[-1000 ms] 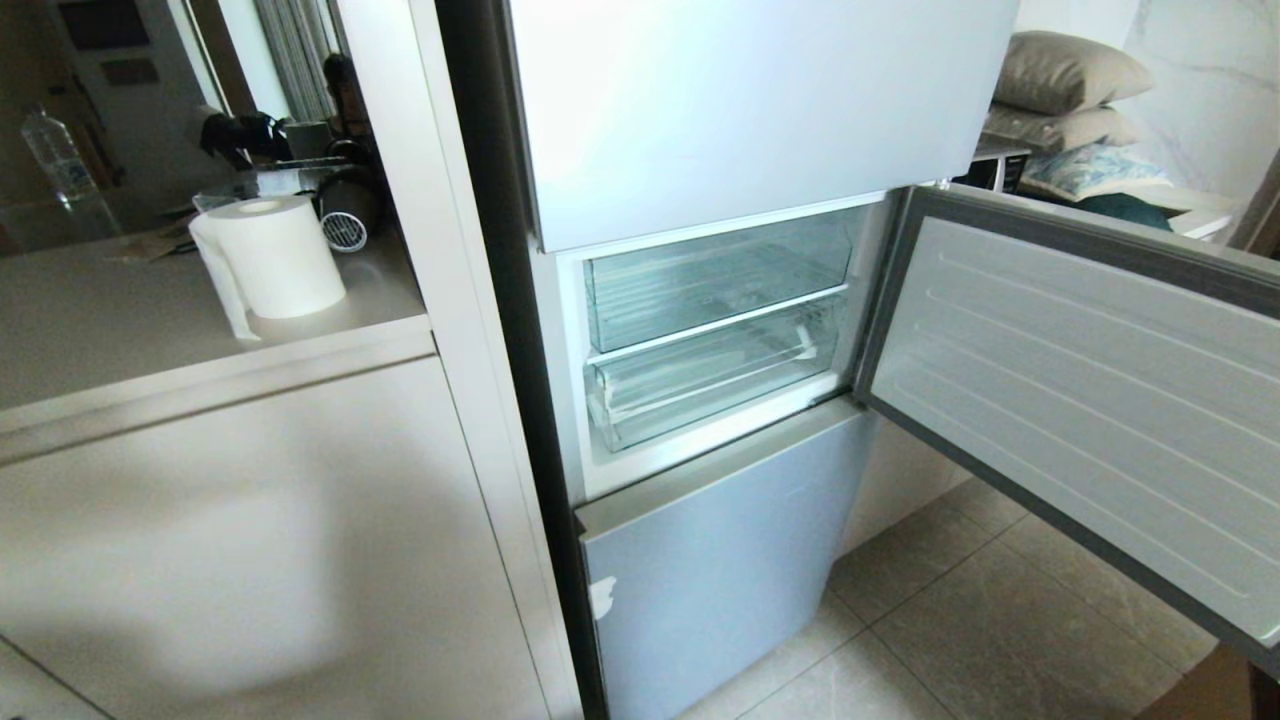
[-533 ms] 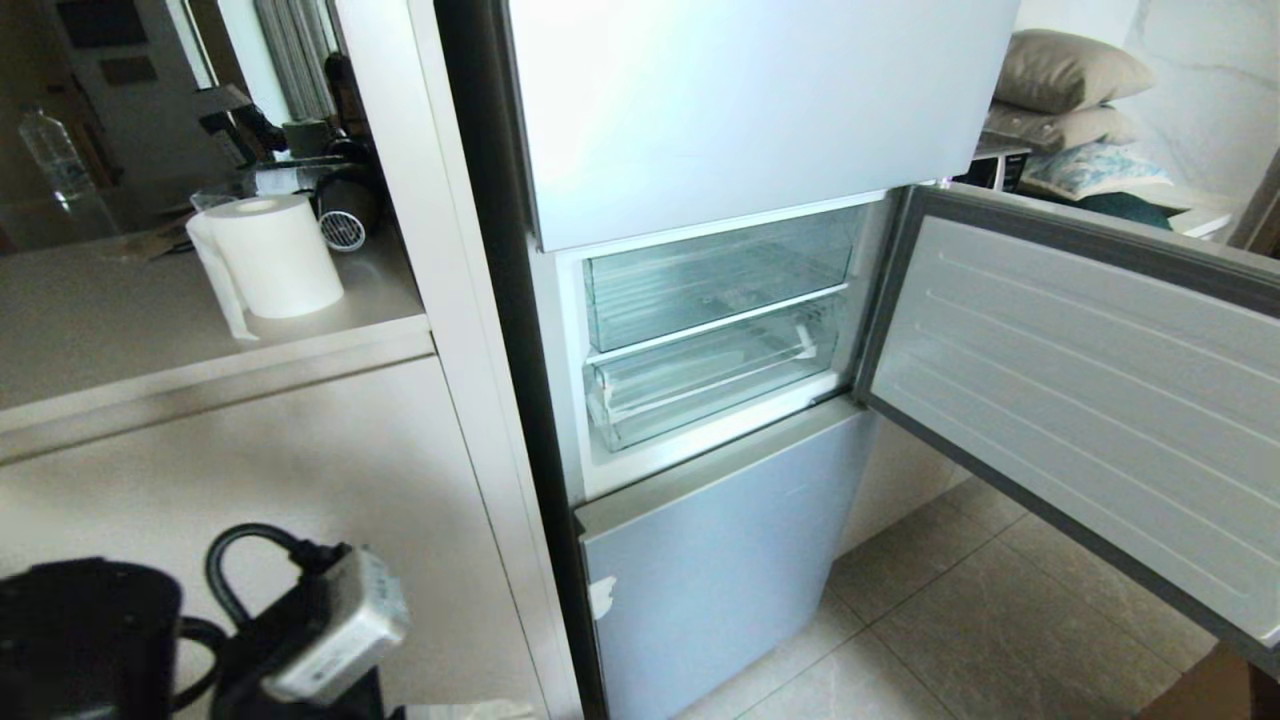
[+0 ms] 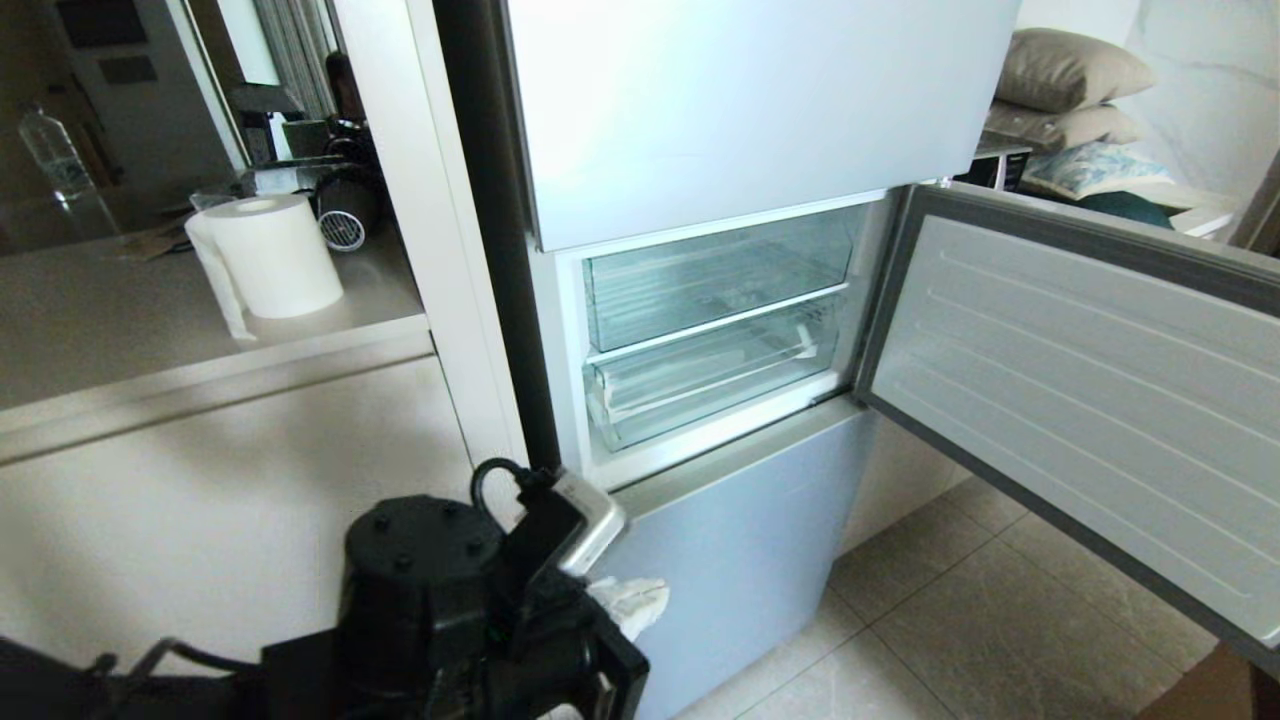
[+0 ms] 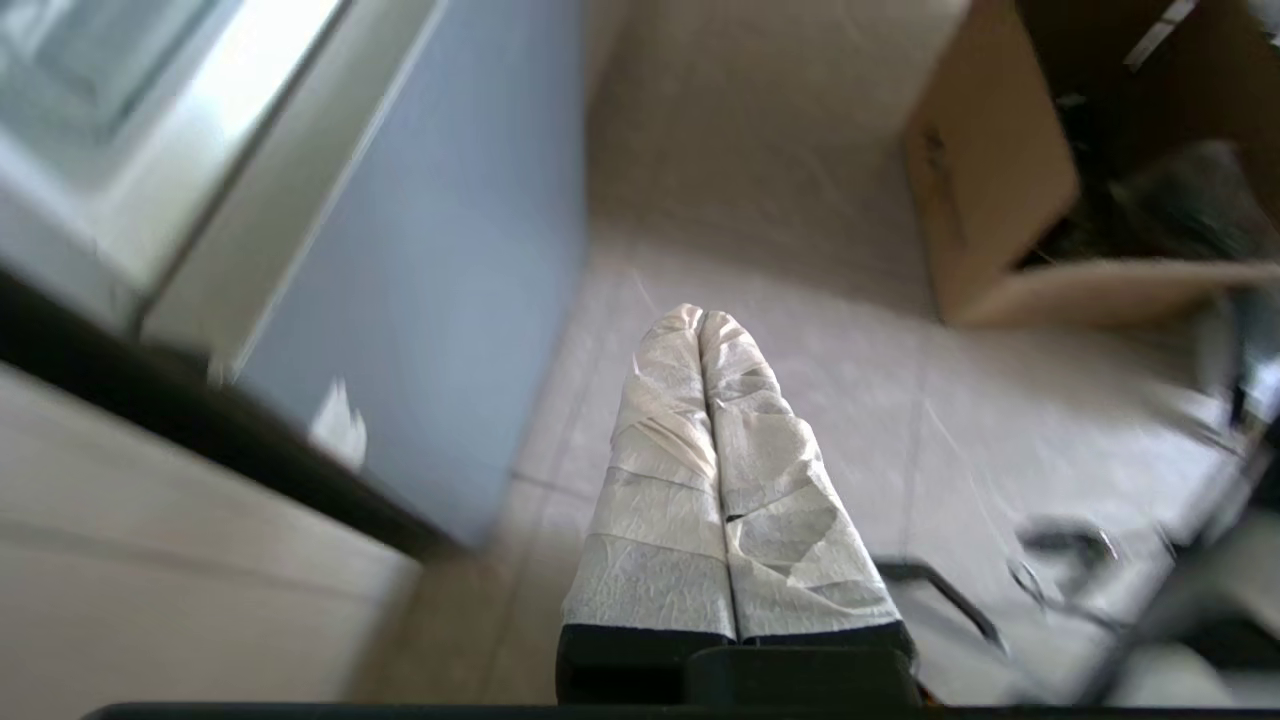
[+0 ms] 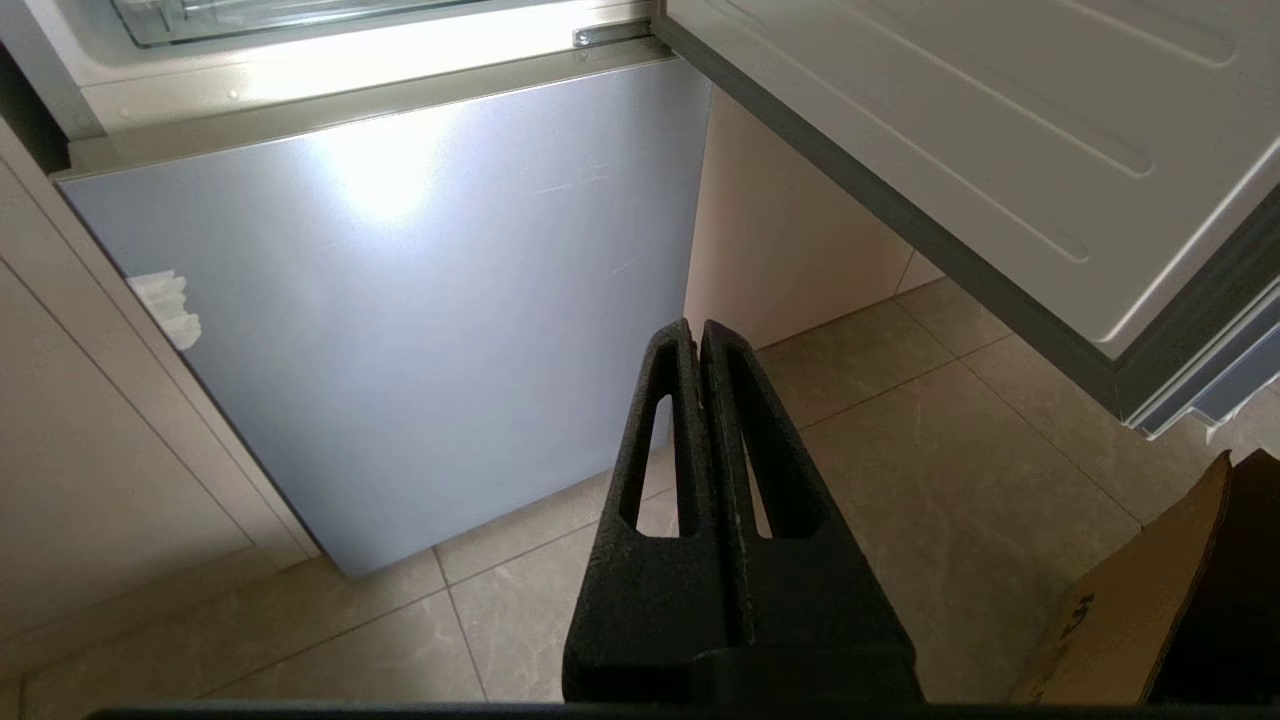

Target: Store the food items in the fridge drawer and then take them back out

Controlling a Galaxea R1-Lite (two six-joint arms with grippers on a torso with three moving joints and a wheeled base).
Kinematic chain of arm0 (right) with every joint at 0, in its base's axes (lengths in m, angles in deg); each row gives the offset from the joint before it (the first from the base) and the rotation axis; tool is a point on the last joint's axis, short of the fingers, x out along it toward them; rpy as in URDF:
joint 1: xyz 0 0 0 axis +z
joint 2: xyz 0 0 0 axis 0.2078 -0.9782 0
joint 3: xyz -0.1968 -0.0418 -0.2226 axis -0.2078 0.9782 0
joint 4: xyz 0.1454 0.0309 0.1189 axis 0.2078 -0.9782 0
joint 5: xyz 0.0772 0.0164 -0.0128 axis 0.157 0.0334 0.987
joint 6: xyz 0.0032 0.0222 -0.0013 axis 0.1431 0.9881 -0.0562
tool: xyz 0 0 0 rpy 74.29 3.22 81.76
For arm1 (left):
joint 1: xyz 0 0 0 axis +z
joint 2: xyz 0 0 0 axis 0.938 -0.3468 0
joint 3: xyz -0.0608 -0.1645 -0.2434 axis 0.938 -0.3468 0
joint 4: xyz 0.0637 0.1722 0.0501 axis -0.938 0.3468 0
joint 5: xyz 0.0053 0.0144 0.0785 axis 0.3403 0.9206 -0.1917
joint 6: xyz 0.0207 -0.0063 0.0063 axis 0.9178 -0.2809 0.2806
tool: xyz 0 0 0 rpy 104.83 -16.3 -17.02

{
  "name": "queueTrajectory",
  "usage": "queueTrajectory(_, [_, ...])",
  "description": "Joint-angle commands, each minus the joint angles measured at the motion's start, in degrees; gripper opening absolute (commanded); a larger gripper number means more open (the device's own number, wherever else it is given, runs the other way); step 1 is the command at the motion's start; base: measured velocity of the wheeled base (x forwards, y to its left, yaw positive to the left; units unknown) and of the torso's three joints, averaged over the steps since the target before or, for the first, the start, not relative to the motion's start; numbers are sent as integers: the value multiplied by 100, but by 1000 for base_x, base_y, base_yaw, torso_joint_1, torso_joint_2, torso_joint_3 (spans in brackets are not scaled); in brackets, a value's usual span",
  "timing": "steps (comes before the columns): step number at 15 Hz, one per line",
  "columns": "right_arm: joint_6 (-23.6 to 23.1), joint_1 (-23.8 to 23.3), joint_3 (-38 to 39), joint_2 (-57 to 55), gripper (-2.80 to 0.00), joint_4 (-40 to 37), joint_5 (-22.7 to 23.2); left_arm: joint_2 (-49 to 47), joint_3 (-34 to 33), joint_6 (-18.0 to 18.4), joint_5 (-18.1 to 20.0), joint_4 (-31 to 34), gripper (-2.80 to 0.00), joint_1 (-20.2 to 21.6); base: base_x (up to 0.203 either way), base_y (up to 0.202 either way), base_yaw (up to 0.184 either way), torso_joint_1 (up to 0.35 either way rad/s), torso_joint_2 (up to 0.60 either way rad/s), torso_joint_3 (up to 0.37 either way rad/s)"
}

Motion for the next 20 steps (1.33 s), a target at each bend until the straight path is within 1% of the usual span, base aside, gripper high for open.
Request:
queueTrajectory(1, [-4,2,9,-7,-280,-3,0,-1004,728,-4,-361,-64,-280,-127,0,0,0,0,0,0])
queueTrajectory(4, [1,2,10,-7,-280,6,0,-1947,1869,-15,-896,-134,-280,-67,0,0,0,0,0,0])
queueTrajectory(6, [22,2,10,-7,-280,6,0,-2467,2568,-17,-1131,-149,-280,174,0,0,0,0,0,0])
queueTrajectory(7, [22,2,10,-7,-280,6,0,-2723,2879,-16,-1187,-148,-280,352,0,0,0,0,0,0])
queueTrajectory(10, [22,2,10,-7,-280,6,0,-3287,3555,5,-1235,-129,-280,938,0,0,0,0,0,0])
queueTrajectory(11, [22,2,10,-7,-280,6,0,-3415,3762,15,-1245,-125,-280,1062,0,0,0,0,0,0])
queueTrajectory(12, [22,2,10,-7,-280,6,0,-3556,3976,24,-1291,-114,-280,1151,0,0,0,0,0,0])
queueTrajectory(14, [39,2,10,-7,-280,6,0,-3906,4544,41,-1562,-90,-280,1271,0,0,0,0,0,0])
queueTrajectory(15, [31,2,10,-7,-280,6,0,-4083,4765,85,-1736,-79,-280,1336,0,0,0,0,0,0])
queueTrajectory(16, [40,2,10,-7,-280,14,0,-4229,4928,151,-1820,-70,-280,1412,0,0,0,0,0,0])
queueTrajectory(20, [48,2,10,-7,-280,14,0,-4535,5376,322,-1864,-4,-280,1671,0,0,0,0,0,0])
